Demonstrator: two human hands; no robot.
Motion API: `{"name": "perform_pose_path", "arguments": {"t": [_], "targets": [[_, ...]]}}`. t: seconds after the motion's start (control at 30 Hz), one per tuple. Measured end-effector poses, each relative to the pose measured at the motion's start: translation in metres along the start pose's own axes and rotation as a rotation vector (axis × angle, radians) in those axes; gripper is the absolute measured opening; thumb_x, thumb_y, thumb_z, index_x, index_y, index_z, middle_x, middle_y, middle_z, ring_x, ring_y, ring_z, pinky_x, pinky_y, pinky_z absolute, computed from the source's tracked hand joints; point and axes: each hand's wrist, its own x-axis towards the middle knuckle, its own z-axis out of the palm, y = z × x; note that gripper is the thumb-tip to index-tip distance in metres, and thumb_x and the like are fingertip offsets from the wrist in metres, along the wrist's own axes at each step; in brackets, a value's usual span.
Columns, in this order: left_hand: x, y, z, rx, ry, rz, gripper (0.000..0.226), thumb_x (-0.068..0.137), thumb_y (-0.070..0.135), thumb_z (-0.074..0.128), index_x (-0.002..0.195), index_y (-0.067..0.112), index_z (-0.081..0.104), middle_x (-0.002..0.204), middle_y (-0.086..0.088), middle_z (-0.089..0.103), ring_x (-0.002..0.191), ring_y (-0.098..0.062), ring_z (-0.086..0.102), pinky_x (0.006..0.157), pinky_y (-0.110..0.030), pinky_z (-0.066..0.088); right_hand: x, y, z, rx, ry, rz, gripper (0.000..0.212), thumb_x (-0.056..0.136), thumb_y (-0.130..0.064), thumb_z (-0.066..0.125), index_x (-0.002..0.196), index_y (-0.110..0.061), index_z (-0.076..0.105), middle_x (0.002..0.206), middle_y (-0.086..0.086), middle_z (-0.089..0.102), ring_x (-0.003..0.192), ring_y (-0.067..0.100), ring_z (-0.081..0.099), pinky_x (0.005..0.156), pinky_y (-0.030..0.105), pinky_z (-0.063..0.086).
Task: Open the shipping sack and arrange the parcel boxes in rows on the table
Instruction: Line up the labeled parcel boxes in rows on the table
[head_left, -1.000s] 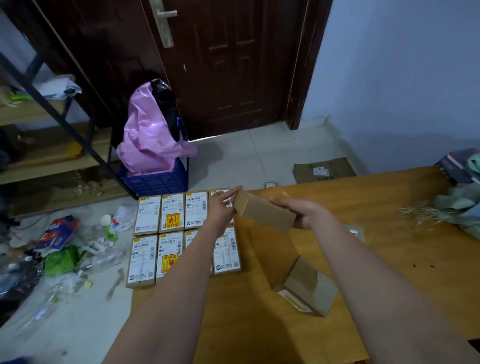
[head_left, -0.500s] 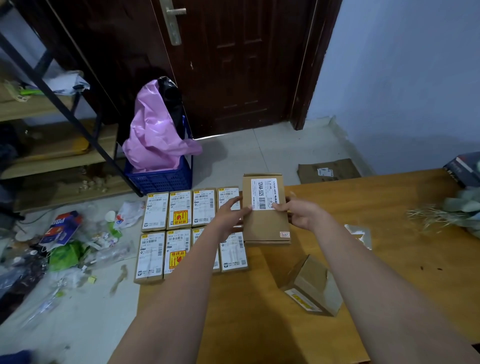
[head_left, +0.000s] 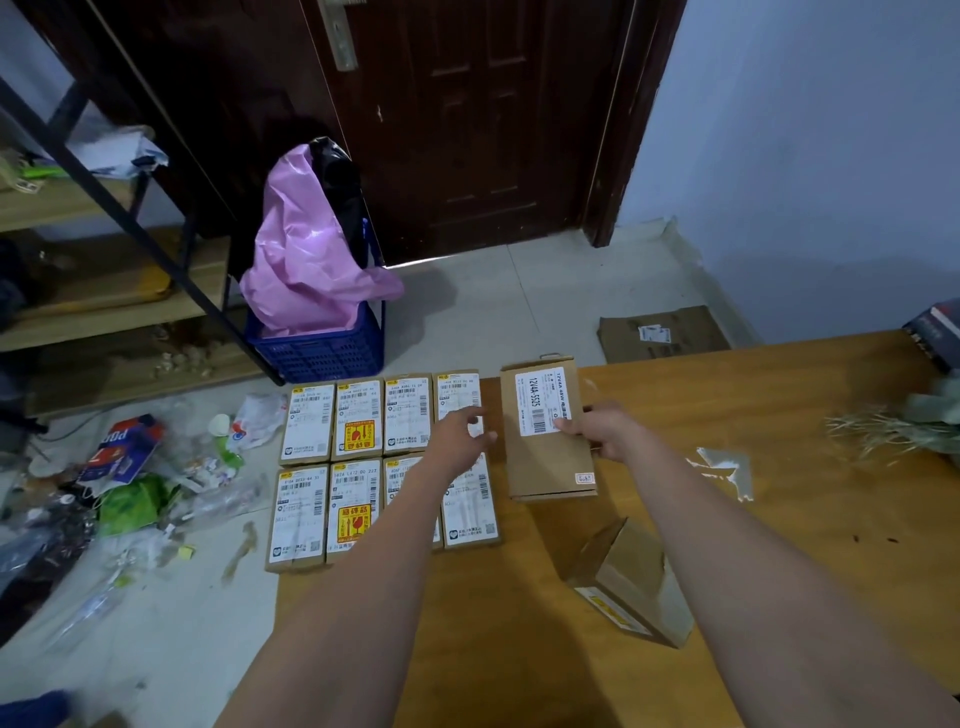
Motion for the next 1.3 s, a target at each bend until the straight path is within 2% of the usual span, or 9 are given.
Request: {"name": "perform_pose_path", "arguments": {"t": [0.07, 0.13, 0.37, 0.53, 0.7, 0.83, 1.0, 1.13, 1.3], "targets": [[0.006, -0.012, -0.002, 0.176, 0.060, 0.038, 0.061, 0.088, 0.027, 0.071, 0.144, 0.021, 0.046, 0.149, -0.005, 0.047, 0.137, -0.027, 0.041, 0.107, -0.040, 0.041, 0.008, 0.002, 0.003, -0.052, 0.026, 0.023, 0.044, 0.083, -0.011, 0.077, 0.123, -0.004, 0.060, 0.122, 0.011, 0.067, 0.110, 0.028, 0.064, 0.091, 0.044, 0.054], [0.012, -0.020, -0.003, 0.305, 0.070, 0.061, 0.069, 0.085, 0.029, 0.074, 0.146, 0.022, 0.043, 0.151, -0.005, 0.044, 0.142, -0.028, 0.033, 0.114, -0.048, 0.033, 0.017, 0.004, 0.008, -0.076, 0.041, 0.041, 0.047, 0.083, -0.011, 0.078, 0.124, -0.003, 0.058, 0.123, 0.012, 0.066, 0.111, 0.029, 0.064, 0.088, 0.043, 0.055], [0.035, -0.030, -0.003, 0.467, -0.012, 0.045, 0.088, 0.086, 0.035, 0.072, 0.155, 0.029, 0.019, 0.165, 0.002, 0.011, 0.153, -0.029, -0.002, 0.120, -0.059, 0.003, 0.067, 0.016, 0.023, -0.166, 0.057, 0.079, 0.056, 0.078, -0.020, 0.082, 0.124, -0.006, 0.053, 0.125, 0.013, 0.064, 0.112, 0.034, 0.062, 0.092, 0.050, 0.054], [0.055, -0.036, -0.002, 0.475, -0.050, 0.026, 0.100, 0.080, 0.045, 0.075, 0.157, 0.030, 0.012, 0.166, 0.003, 0.004, 0.152, -0.027, -0.007, 0.118, -0.059, -0.004, 0.070, 0.007, 0.032, -0.227, 0.124, 0.088, 0.053, 0.084, -0.024, 0.077, 0.126, -0.006, 0.051, 0.131, 0.012, 0.061, 0.119, 0.034, 0.058, 0.093, 0.043, 0.052], [0.070, -0.043, -0.005, 0.537, -0.104, 0.033, 0.111, 0.075, 0.046, 0.079, 0.157, 0.029, 0.007, 0.166, 0.004, -0.001, 0.152, -0.026, -0.010, 0.116, -0.059, -0.008, 0.082, 0.000, 0.035, -0.276, 0.134, 0.082, 0.052, 0.089, -0.023, 0.071, 0.131, -0.004, 0.048, 0.136, 0.014, 0.056, 0.125, 0.034, 0.054, 0.096, 0.041, 0.049], [0.072, -0.048, -0.006, 0.597, -0.124, 0.049, 0.116, 0.071, 0.043, 0.083, 0.157, 0.028, 0.006, 0.166, 0.004, -0.004, 0.152, -0.024, -0.011, 0.117, -0.059, -0.008, 0.085, -0.001, 0.038, -0.365, 0.181, 0.057, 0.041, 0.093, -0.015, 0.066, 0.128, -0.001, 0.050, 0.136, 0.015, 0.056, 0.125, 0.032, 0.054, 0.086, 0.032, 0.045], [0.073, -0.048, -0.004, 0.605, -0.125, 0.067, 0.118, 0.071, 0.043, 0.083, 0.158, 0.027, 0.005, 0.166, 0.004, -0.005, 0.153, -0.022, -0.006, 0.121, -0.057, -0.003, 0.090, -0.002, 0.043, -0.431, 0.200, 0.035, 0.037, 0.091, -0.014, 0.068, 0.123, -0.002, 0.053, 0.132, 0.016, 0.059, 0.120, 0.031, 0.058, 0.083, 0.031, 0.048], [0.071, -0.046, -0.006, 0.618, -0.130, 0.045, 0.118, 0.070, 0.045, 0.083, 0.157, 0.030, 0.004, 0.165, 0.008, -0.005, 0.152, -0.024, -0.009, 0.113, -0.068, -0.005, 0.094, -0.003, 0.045, -0.502, 0.219, 0.014, 0.033, 0.092, -0.015, 0.066, 0.121, -0.002, 0.053, 0.128, 0.016, 0.061, 0.116, 0.030, 0.060, 0.072, 0.027, 0.046], [0.073, -0.046, -0.008, 0.579, -0.172, 0.011, 0.120, 0.068, 0.044, 0.085, 0.156, 0.036, 0.003, 0.164, 0.015, -0.009, 0.151, -0.027, -0.016, 0.107, -0.078, 0.000, 0.099, -0.003, 0.048, -0.503, 0.216, 0.030, 0.034, 0.093, -0.015, 0.066, 0.122, -0.002, 0.053, 0.129, 0.016, 0.061, 0.116, 0.030, 0.060, 0.071, 0.027, 0.045]]}}
